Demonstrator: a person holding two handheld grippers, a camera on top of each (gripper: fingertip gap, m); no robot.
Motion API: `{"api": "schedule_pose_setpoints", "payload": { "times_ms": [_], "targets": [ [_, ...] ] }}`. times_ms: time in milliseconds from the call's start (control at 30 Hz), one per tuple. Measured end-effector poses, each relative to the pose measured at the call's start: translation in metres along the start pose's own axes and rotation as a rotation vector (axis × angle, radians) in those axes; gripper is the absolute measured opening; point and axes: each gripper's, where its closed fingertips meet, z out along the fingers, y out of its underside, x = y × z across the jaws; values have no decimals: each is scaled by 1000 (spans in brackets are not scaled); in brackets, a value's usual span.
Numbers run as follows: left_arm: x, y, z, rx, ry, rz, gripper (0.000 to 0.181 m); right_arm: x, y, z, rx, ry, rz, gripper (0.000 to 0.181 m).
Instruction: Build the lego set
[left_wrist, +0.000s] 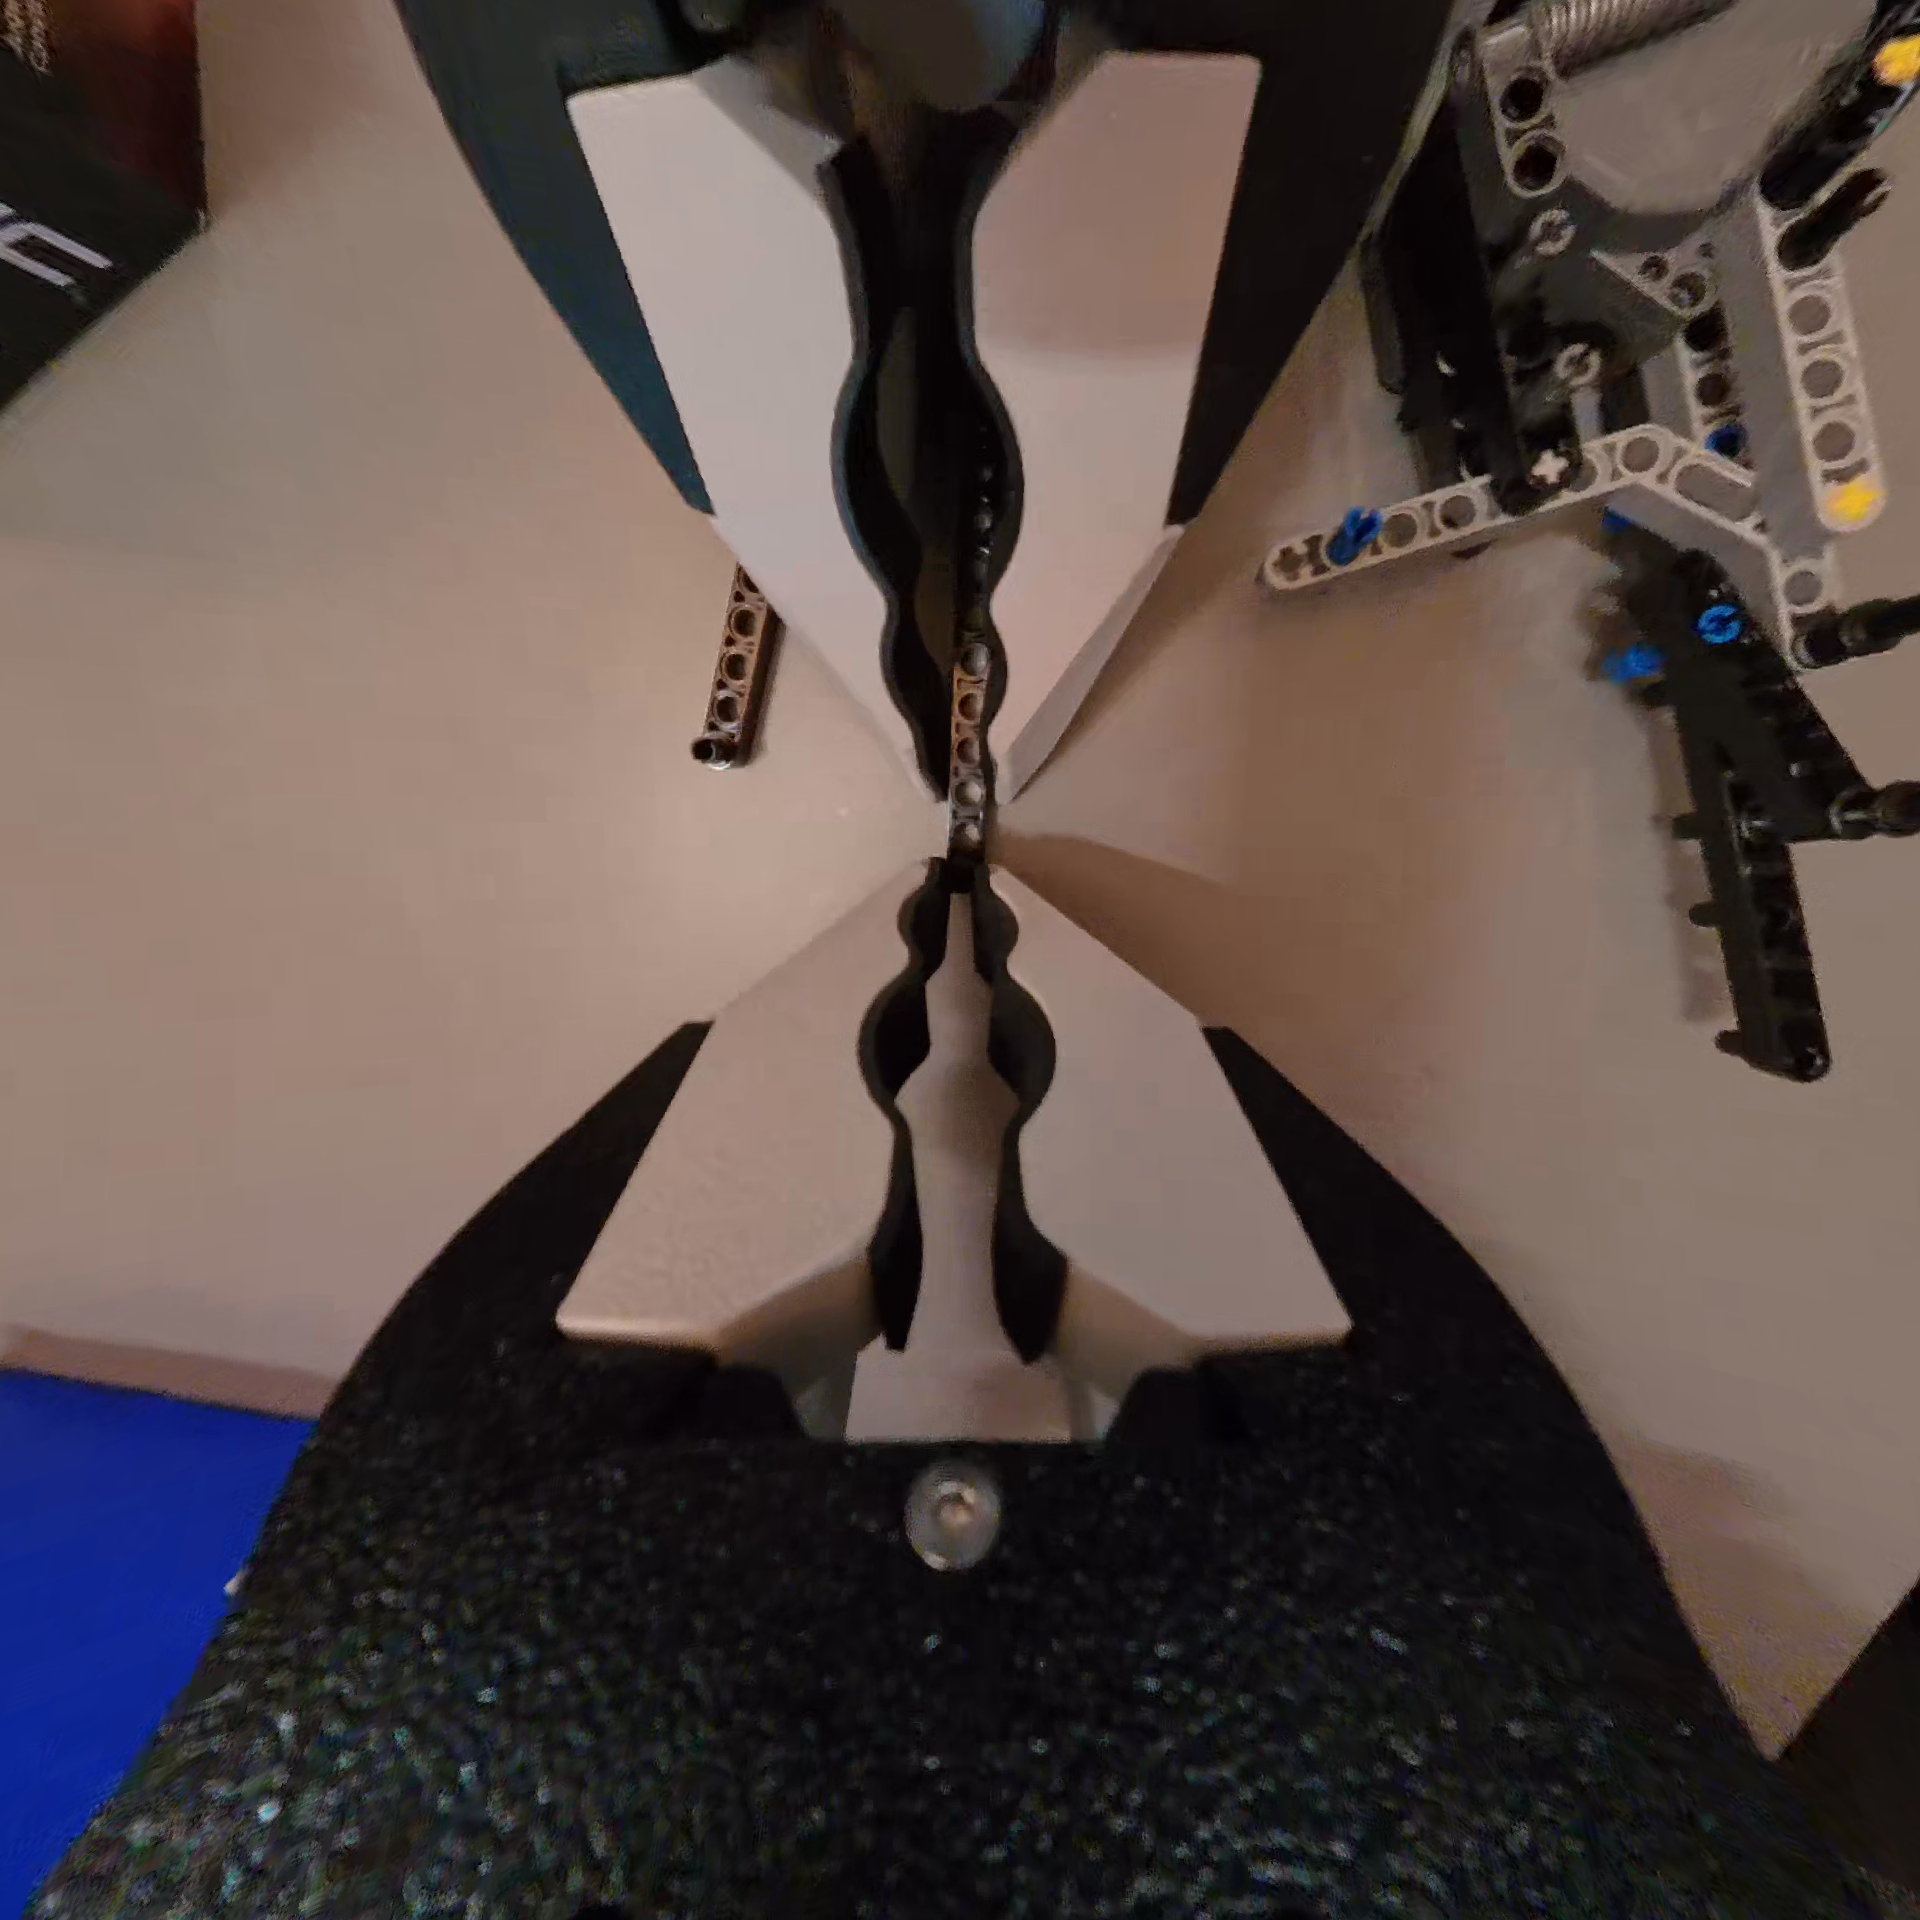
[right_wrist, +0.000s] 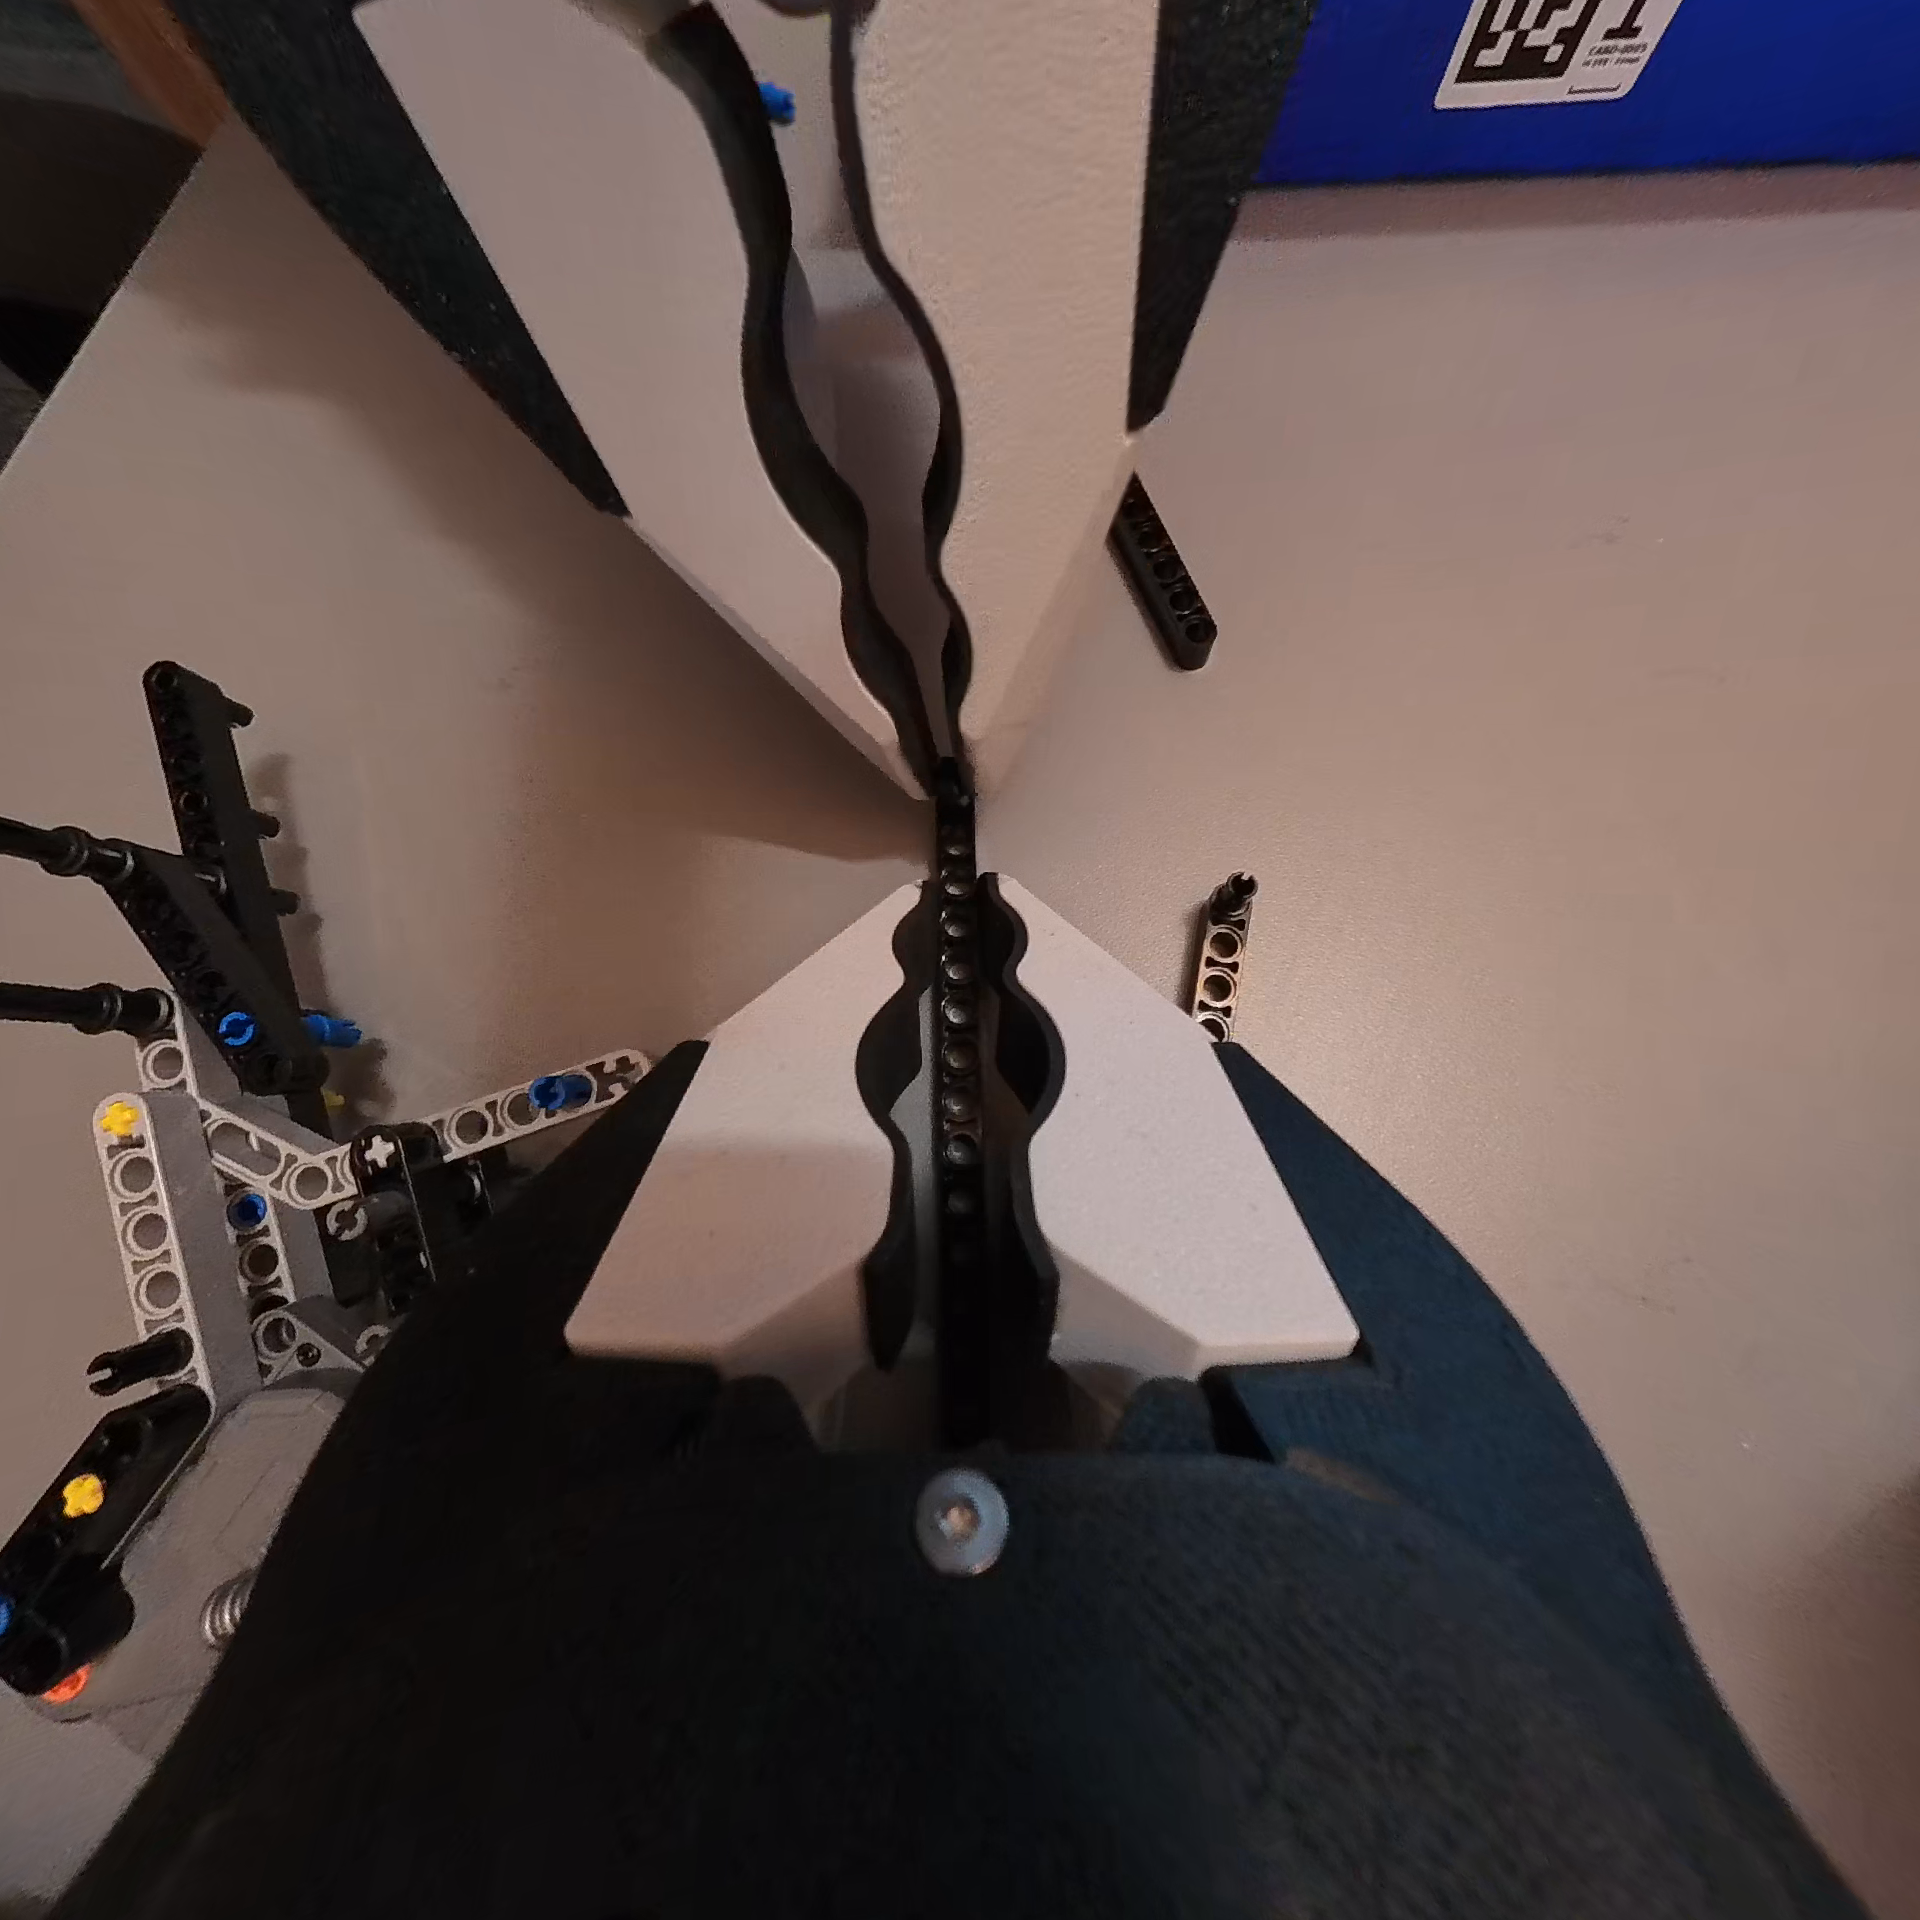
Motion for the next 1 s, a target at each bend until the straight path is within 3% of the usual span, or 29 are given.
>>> {"api": "schedule_pose_setpoints", "payload": {
  "times_ms": [33, 100, 267, 367, 500, 833, 933, 1000],
  "targets": [
    [0, 0, 0, -7, 6, -5, 2, 0, 0, 0, 0, 0, 0, 6],
    [0, 0, 1, -5, 39, -42, 2, 0, 0, 0, 0, 1, -1, 5],
    [1, -1, 0, -41, -20, 83, 1, 0, 0, 0, 0, 2, -3, 5],
    [1, -1, 0, 0, 35, 4, 2, 0, 0, 0, 0, 4, -5, 5],
    [2, -1, 0, -14, -35, 71, 2, 0, 0, 0, 0, 0, -1, 5],
    [4, -8, 4, 13, 2, 25, 2, 0, -1, 1, 3, 4, -5, 6],
    [3, -8, 5, -23, -61, 108, 1, -1, 0, 1, 0, 8, -11, 6],
    [-1, -9, 5, 43, -5, 14, 1, 1, -1, 1, 2, 13, -4, 6]
  ]
}}
